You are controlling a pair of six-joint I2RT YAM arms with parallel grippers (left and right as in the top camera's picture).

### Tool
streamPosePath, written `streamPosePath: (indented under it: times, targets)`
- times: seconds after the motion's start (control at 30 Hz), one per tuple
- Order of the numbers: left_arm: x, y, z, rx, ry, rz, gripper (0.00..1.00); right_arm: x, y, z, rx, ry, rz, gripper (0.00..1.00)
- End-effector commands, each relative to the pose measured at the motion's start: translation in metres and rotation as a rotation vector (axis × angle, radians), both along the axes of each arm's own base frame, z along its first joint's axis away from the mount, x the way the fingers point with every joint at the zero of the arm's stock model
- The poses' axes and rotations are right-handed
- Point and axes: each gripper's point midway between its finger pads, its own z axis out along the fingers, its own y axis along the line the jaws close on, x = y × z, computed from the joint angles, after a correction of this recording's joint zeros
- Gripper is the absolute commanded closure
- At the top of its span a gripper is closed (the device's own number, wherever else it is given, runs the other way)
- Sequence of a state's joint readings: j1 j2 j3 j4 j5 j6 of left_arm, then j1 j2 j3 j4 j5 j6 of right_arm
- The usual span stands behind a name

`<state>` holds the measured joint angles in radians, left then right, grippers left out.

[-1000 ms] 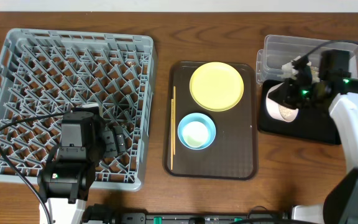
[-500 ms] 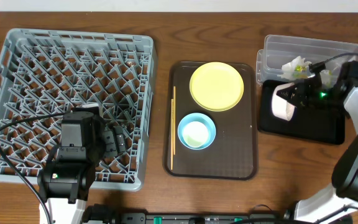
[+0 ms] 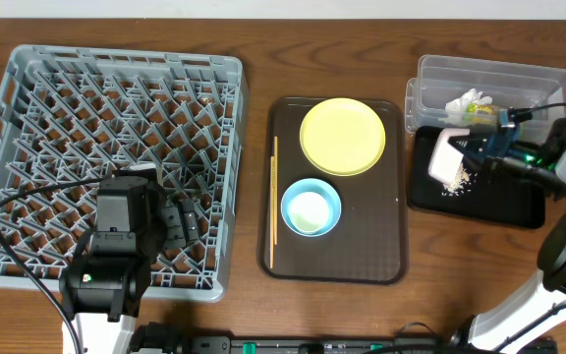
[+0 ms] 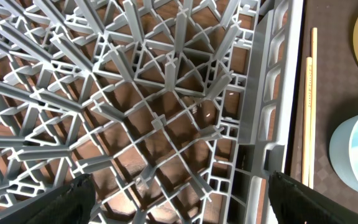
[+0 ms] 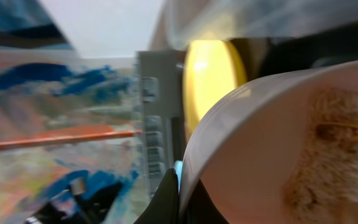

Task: Sort waste into correct bins and load items into the dishwasher
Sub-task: 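Carry pink bowl to black tray and tip rice out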

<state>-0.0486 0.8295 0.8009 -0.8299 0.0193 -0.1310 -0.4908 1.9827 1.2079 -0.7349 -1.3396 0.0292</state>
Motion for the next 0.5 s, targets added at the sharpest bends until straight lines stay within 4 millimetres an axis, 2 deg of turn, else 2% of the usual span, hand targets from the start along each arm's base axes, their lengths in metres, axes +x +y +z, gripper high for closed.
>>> streamPosePath:
  times: [0.0, 0.47]
  targets:
    - [0.002, 0.000, 0.006, 0.001, -0.016, 0.004, 0.09, 0.001, -0.011, 0.034, 0.143, -0.127, -0.022, 0.99]
    - [0.001, 0.000, 0.005, 0.001, -0.009, 0.004, 0.09, -0.016, -0.100, 0.039, 0.167, -0.138, -0.257, 0.99]
